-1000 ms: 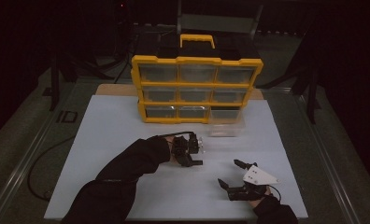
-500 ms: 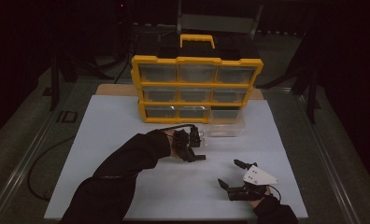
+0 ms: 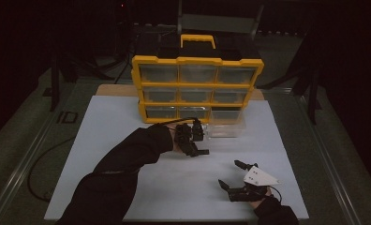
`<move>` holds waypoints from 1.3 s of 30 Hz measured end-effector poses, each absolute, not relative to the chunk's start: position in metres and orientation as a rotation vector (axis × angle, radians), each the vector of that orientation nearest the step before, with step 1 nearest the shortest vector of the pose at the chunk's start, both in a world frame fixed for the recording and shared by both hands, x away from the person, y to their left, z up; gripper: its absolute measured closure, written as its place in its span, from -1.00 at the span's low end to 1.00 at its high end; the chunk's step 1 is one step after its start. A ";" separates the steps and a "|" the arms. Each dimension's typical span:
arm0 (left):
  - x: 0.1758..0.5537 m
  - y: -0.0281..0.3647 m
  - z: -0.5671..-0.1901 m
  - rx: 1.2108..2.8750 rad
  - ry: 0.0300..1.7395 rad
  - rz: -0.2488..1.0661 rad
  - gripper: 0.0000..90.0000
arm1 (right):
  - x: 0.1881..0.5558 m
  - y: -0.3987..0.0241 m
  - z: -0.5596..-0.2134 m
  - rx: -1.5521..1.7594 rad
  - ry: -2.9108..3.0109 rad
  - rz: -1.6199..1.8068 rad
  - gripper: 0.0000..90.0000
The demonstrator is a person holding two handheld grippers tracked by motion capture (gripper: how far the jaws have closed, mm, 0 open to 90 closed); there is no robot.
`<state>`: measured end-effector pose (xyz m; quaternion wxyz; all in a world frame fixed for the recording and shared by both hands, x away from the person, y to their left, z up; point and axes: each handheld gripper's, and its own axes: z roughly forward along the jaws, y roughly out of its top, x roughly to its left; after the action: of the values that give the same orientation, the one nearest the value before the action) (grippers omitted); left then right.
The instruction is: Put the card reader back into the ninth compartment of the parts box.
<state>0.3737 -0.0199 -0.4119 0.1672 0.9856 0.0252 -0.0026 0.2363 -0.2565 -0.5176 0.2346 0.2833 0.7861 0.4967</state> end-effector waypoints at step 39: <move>0.402 -0.040 -0.362 2.680 0.164 -0.008 0.64 | 0.236 -0.256 -0.517 0.789 2.150 1.380 -0.81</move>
<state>0.4019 -0.0402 -0.3624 0.2263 0.9722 0.0594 -0.0027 0.2355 -0.2557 -0.5166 0.2318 0.2870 0.7822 0.5021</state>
